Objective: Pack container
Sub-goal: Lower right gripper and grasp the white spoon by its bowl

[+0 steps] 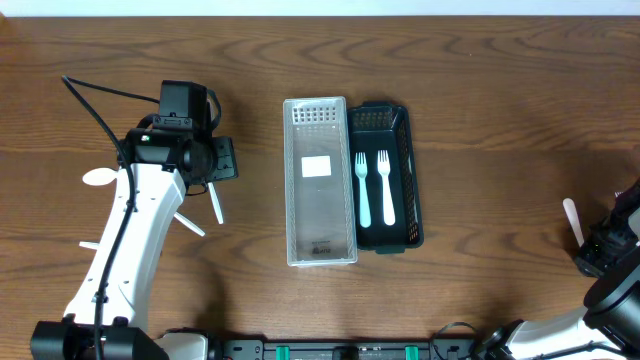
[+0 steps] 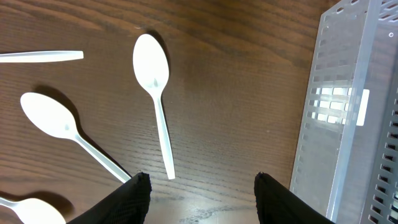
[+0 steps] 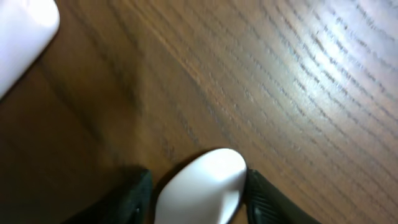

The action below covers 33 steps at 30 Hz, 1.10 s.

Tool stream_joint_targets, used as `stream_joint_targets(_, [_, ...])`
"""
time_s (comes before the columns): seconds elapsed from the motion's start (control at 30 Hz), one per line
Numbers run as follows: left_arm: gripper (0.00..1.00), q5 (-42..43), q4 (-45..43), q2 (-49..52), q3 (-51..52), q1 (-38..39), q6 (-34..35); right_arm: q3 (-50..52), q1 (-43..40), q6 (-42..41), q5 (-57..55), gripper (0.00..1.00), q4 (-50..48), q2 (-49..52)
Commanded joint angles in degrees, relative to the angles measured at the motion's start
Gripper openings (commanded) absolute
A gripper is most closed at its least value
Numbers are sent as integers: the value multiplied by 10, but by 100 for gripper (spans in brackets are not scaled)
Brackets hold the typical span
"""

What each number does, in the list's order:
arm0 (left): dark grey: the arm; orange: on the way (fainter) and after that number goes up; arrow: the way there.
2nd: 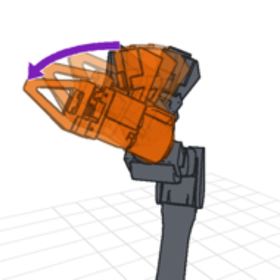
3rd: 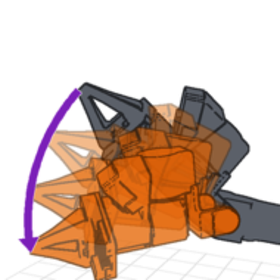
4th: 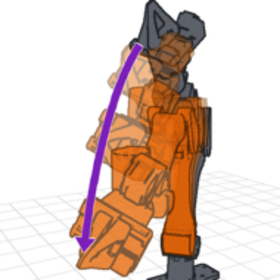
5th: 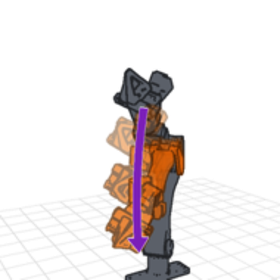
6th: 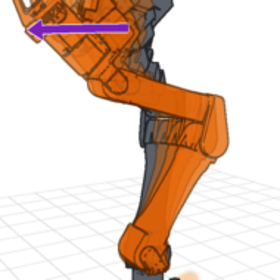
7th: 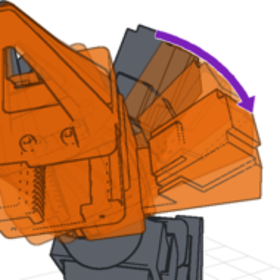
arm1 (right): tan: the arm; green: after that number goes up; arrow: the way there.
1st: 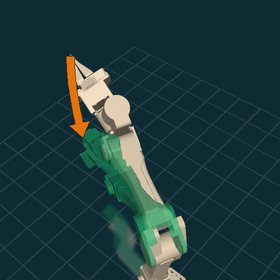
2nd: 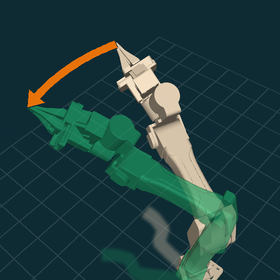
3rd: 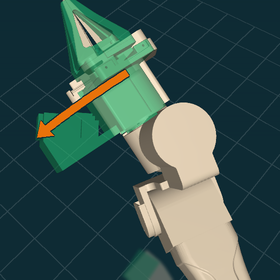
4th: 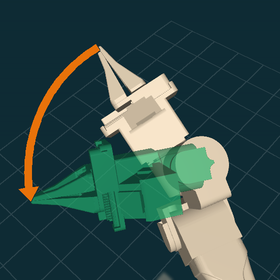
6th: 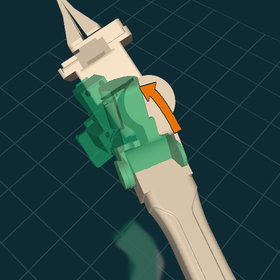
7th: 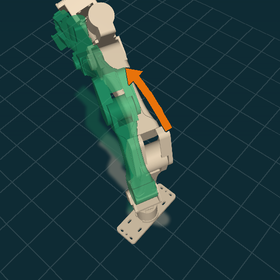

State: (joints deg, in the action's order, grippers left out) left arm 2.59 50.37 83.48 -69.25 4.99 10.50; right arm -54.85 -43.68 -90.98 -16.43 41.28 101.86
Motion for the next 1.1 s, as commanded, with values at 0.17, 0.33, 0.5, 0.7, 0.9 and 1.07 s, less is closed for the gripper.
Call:
stream_joint_targets(0.17, [57,-7,2,1,-12,1,-4,14,-6,-7,-2,39,-3,13])
stream_joint_targets(0.33, [57,-7,2,1,-12,1,-4,14,-6,-7,0,40,-10,13])
stream_joint_targets(0.5, [56,-7,3,1,-12,1,-4,14,-6,-7,0,53,-18,13])
stream_joint_targets(0.7, [56,-7,4,1,-12,1,-4,14,-5,-7,10,57,-21,13])
stream_joint_targets(0.9, [56,-7,4,1,-12,1,-4,14,-5,21,58,55,-44,13])
stream_joint_targets(1.07, [56,-7,4,1,-12,1,-4,14,-5,21,80,53,-47,13])
